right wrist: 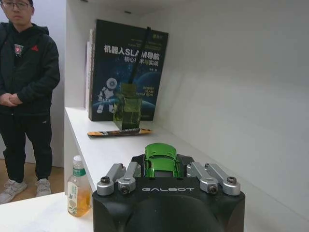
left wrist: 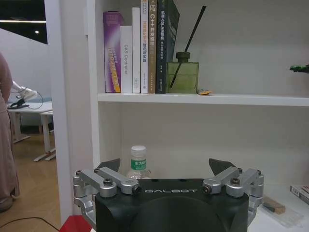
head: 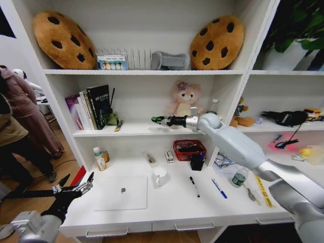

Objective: Organize the objects on the table.

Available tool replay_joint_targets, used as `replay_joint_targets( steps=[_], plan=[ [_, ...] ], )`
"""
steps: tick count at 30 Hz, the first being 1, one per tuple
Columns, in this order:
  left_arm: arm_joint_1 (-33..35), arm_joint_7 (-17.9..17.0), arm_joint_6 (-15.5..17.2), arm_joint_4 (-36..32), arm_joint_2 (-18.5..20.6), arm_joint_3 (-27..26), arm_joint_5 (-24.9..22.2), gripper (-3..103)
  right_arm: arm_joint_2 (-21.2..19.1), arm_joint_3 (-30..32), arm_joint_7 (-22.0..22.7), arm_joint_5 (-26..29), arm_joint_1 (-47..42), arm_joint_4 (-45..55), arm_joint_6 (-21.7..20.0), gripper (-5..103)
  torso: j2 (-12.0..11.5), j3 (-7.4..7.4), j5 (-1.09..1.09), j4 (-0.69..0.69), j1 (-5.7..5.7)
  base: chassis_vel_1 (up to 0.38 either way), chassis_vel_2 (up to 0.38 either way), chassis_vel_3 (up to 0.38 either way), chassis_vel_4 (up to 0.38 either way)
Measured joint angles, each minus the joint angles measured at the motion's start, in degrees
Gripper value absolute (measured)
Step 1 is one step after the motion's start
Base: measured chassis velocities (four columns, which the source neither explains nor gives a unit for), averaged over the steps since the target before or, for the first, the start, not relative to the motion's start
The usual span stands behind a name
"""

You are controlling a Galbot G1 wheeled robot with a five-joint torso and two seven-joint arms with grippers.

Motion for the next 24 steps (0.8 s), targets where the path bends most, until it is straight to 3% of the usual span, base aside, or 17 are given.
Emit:
replay_joint_targets(
  steps=[24],
  plan=[
    [0.0, 0.0, 0.01, 0.0, 0.0, 0.0, 0.0, 100, 8.88, -3.55, 0.46, -2.24, 0.46, -8.83, 1.91, 36, 0.01, -0.01, 0.0, 0.0, -0.01, 0.0, 0.0, 0.0, 0.0]
  ],
)
